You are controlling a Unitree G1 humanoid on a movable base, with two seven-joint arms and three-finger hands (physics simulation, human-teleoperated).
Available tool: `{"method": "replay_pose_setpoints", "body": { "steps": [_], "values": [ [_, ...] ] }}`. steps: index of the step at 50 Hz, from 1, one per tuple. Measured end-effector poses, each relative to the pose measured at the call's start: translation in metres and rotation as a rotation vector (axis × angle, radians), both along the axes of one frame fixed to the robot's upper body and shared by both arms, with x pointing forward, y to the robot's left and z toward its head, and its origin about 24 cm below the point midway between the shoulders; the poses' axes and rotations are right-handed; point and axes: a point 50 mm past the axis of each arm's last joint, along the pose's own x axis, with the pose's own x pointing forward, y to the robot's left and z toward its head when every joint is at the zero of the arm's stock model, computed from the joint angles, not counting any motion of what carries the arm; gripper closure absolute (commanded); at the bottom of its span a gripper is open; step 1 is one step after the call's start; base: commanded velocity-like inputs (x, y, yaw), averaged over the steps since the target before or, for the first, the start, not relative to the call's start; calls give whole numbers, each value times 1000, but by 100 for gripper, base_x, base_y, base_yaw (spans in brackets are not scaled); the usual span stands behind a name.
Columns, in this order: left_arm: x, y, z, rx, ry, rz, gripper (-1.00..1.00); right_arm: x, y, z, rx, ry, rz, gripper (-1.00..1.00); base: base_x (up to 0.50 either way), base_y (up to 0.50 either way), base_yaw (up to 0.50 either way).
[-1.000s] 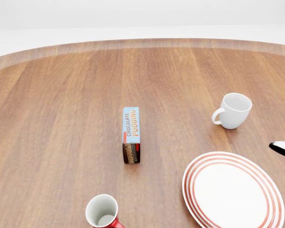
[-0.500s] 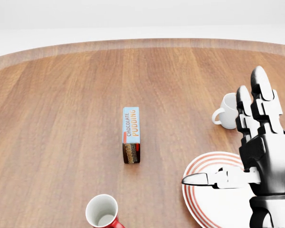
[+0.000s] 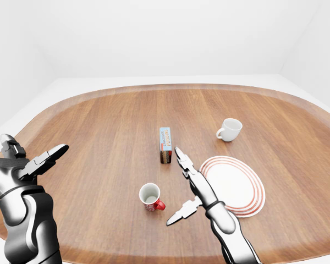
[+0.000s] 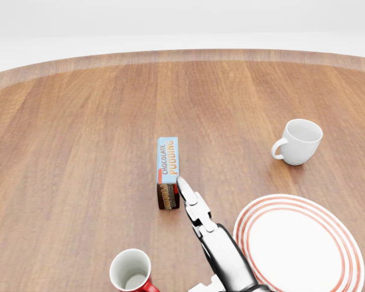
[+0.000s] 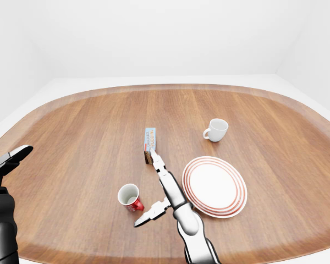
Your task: Pick up the red mug and put it on the plate
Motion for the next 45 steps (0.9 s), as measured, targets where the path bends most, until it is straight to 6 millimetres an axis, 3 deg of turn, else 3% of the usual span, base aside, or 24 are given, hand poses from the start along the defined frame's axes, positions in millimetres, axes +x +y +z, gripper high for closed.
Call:
{"method": "replay_pose_setpoints", "body": {
  "steps": [18,45],
  "values": [
    [0,0,1,2,-2,1,-100,-12,23,-50,-142,188,131,-100,0,0,0],
    [0,-1,1,6,-5,0,-100,1,44,-92,-256,320,205,-100,0,0,0]
  ]
}}
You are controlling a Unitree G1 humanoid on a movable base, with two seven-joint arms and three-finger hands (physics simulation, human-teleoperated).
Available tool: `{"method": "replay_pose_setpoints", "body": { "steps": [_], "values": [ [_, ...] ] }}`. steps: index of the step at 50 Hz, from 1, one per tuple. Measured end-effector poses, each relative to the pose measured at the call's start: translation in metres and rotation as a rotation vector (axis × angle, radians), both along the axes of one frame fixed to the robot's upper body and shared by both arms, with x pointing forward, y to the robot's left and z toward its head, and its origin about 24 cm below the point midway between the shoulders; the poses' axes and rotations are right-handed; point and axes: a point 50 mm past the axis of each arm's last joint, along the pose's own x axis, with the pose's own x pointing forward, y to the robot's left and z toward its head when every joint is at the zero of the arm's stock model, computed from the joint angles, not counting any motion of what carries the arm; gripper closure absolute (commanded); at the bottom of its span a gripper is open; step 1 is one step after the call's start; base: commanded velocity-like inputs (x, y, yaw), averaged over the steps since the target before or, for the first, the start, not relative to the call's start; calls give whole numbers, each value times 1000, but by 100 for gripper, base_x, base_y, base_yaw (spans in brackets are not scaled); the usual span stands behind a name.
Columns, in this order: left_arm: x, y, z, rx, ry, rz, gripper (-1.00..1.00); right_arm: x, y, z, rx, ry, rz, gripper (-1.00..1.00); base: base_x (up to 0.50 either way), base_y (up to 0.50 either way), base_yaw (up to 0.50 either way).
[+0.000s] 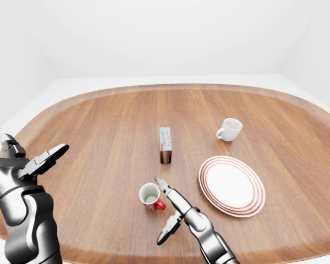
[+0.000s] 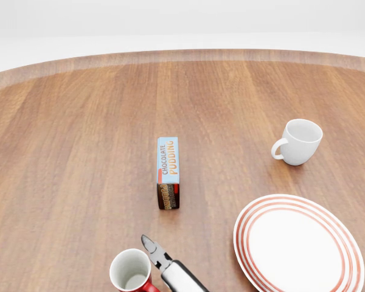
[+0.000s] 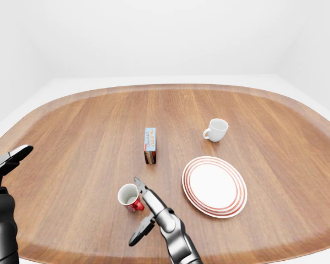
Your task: Pick up the red mug and put it on the plate
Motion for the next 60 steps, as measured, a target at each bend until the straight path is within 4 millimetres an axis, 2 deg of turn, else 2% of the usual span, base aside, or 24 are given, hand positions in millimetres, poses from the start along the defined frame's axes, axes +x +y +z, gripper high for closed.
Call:
{"method": "replay_pose_setpoints", "body": {
  "steps": [39,60],
  "values": [
    [0,-1,1,2,-5,-1,-100,16,-1,-17,-39,27,-37,-100,0,0,0],
    [0,-1,1,2,-2,-3,-100,27,3,-15,-47,26,-38,-100,0,0,0]
  ]
}}
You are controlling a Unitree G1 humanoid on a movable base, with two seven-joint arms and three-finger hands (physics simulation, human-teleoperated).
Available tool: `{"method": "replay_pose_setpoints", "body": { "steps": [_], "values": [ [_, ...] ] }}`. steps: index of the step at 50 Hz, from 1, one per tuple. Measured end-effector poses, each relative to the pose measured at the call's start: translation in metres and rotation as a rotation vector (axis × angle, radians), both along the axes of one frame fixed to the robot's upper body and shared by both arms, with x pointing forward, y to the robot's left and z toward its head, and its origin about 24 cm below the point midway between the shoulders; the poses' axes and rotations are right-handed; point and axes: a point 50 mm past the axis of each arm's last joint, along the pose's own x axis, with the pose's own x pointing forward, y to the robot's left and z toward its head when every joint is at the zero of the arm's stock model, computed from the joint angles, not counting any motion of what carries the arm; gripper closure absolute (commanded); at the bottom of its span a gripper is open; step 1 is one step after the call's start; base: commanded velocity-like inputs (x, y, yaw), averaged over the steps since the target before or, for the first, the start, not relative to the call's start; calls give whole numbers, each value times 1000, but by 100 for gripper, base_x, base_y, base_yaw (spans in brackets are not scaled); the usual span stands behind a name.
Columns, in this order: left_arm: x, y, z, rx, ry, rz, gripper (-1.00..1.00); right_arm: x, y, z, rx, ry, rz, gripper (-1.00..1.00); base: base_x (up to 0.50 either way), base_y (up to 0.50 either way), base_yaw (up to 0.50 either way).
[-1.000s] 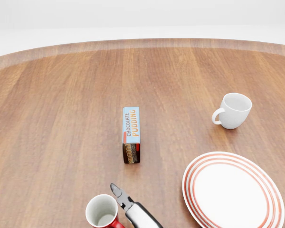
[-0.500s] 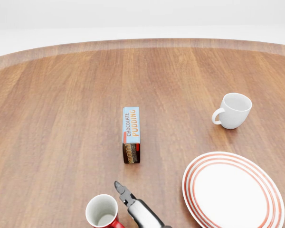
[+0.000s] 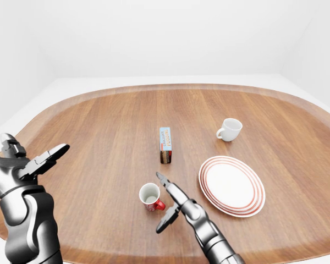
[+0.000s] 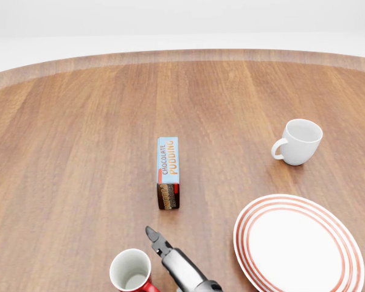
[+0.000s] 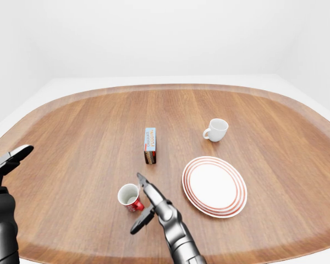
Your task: Pick up the red mug and put it on the plate
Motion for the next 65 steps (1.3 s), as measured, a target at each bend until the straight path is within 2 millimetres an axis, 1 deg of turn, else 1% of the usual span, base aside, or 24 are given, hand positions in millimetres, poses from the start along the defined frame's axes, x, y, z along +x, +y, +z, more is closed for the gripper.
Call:
{"method": "replay_pose_setpoints", "body": {
  "steps": [23,53,54,55,60,65],
  "values": [
    [1,0,-2,-2,8,-3,-100,8,6,-3,-6,21,14,-100,0,0,0],
    [1,0,-1,-2,6,-3,-100,8,6,-13,-7,68,26,-100,0,0,0],
    [1,0,-1,-2,6,-3,-100,7,6,-13,-7,69,26,-44,0,0,0],
    [1,0,-1,-2,6,-3,-100,8,6,-13,-7,69,25,100,0,0,0],
    [1,0,-1,-2,6,-3,-100,10,5,-11,0,56,11,100,0,0,0],
    [1,0,-1,-2,5,-3,-100,8,7,-13,3,68,23,100,0,0,0]
  ]
}}
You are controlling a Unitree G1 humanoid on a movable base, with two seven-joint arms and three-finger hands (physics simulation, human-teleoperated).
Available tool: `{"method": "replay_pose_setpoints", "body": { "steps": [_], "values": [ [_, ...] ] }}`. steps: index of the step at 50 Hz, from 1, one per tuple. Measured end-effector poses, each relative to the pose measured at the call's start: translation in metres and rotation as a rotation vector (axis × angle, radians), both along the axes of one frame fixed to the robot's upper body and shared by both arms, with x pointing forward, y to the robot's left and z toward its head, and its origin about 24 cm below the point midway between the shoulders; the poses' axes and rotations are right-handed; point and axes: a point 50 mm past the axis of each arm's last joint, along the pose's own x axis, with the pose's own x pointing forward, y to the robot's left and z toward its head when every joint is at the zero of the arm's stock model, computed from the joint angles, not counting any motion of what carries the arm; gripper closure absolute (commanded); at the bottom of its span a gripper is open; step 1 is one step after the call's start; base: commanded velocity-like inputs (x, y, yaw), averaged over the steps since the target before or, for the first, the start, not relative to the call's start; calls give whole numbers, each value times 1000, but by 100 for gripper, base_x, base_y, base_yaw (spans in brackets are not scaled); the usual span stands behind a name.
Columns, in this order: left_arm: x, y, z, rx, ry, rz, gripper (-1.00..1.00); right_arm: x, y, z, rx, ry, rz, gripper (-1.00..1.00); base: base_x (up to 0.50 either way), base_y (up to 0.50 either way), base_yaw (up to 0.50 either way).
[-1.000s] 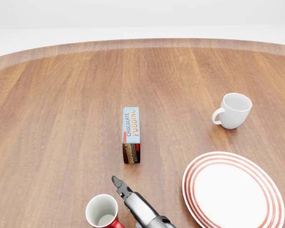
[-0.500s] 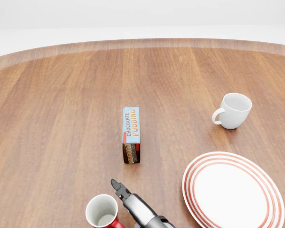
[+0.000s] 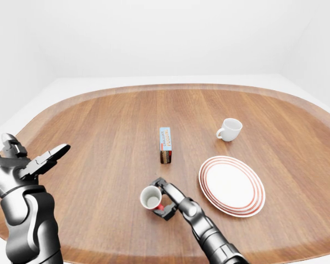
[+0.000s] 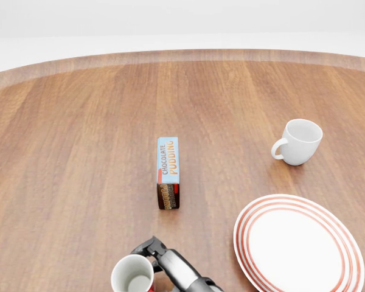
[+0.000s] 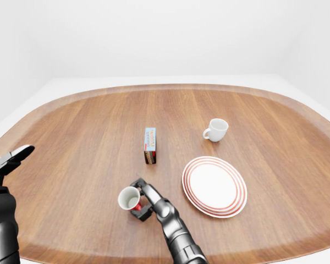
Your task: Pick up the red mug and put it on the plate
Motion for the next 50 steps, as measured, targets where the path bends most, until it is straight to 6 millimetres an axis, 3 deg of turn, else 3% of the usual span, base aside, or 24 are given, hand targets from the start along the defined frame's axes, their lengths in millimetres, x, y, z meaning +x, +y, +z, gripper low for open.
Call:
{"method": "replay_pose_setpoints", "body": {
  "steps": [16,23,27,36,43,50],
  "values": [
    [0,0,0,-1,1,0,-100,0,-2,-1,-5,2,-12,100,0,0,0],
    [0,0,0,-1,1,0,-100,15,-6,17,-2,-29,-31,100,0,0,0],
    [0,0,0,0,0,0,-100,33,-11,40,4,-78,-49,100,0,0,0],
    [0,0,1,5,-4,2,-100,83,-34,122,55,-355,-47,100,0,0,0],
    [0,-1,2,8,-6,1,-100,114,-71,179,39,-512,-94,100,0,0,0],
    [0,-1,2,10,-5,1,-100,124,-117,210,-9,-590,-162,100,0,0,0]
  ]
}}
